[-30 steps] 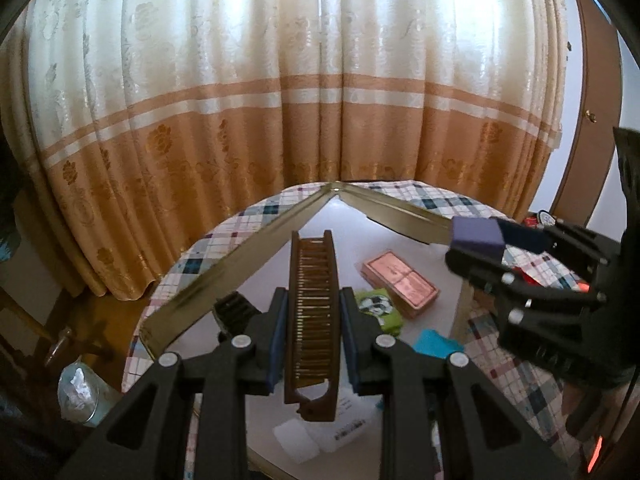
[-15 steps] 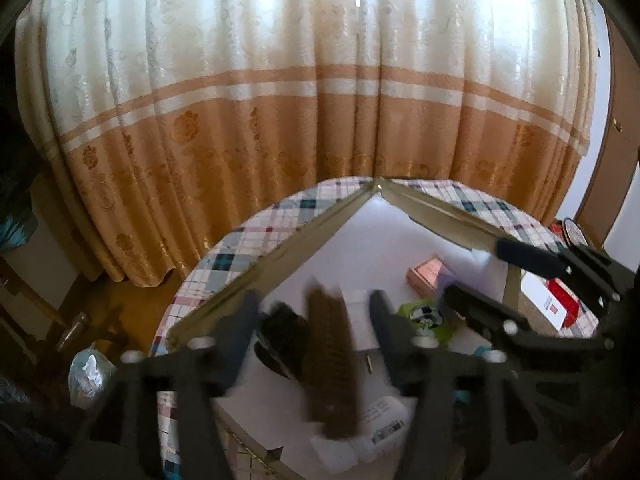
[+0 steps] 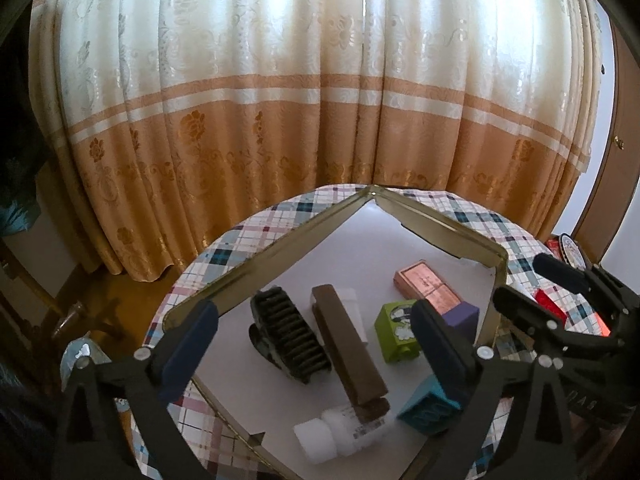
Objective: Organize rigid objects
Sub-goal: 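Lower the comb and purple cube into the tray and open both grippers, then grasp the white printed box with the right gripper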
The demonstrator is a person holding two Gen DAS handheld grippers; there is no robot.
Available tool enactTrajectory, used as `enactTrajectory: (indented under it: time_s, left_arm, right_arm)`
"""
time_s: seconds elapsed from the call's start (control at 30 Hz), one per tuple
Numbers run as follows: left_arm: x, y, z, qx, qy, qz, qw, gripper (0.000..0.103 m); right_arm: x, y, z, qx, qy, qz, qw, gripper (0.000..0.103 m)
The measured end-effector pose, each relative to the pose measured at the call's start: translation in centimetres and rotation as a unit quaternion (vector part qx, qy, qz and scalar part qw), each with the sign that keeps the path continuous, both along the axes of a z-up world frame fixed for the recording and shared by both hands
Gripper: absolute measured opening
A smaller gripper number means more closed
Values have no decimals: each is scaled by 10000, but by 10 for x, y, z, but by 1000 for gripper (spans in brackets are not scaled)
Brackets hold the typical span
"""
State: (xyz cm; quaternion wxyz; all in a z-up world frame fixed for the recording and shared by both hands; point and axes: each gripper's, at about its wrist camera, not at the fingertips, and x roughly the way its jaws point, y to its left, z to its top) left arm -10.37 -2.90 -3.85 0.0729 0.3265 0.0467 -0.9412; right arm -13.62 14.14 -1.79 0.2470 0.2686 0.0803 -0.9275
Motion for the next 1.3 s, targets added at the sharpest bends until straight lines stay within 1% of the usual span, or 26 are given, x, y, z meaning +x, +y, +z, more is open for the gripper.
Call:
enactTrajectory:
  time_s: [0.1,0.27,0.4,0.6,0.73,0.87,0.93,0.97,1.0,1.2,1.27,1.3]
  left_arm:
    - [0,4,-1,28,-31,-23,10000,102]
    - [-4,16,-4,23,-191,-33,9998,102]
    - [-4,28,-5,-24,-205,-107,9997,102]
    - [-11,34,-6,-37,-309,-91,9995,102]
    - [-18,36,-8,-109,-435,-47,9990,102]
    - [-22,35,-12,-7,-521,-24,9986,102]
    - [-22,35,-13,-2,-531,-16,9986,102]
    - [-22,35,-13,5,-530,-14,9986,102]
    - [-21,34,-13,14,-526,-8,9986,102]
    - [-19,32,-10,74,-456,22,9989,102]
    - [-20,31,-11,88,-457,27,9989,102]
    - [-20,31,-11,97,-465,23,9989,102]
  right_arm:
    - [-1,15,-5,7,-70,-153,9999,71]
    - [-9,40,-16,140,-219,-417,9988,71]
    - [-18,54,-23,118,-386,-569,9976,71]
    - [-27,50,-33,291,-489,-500,9971,71]
    - [-34,46,-41,383,-685,-423,9960,71]
    - [-33,50,-45,323,-857,-394,9950,71]
    - [-32,49,-45,281,-947,-271,9947,71]
    - [-30,48,-45,365,-929,-225,9948,71]
    - [-29,47,-45,443,-903,-240,9946,71]
    - [-34,53,-45,357,-952,-365,9942,71]
    - [-35,54,-46,446,-961,-430,9934,71]
    - [-36,55,-45,415,-995,-425,9933,71]
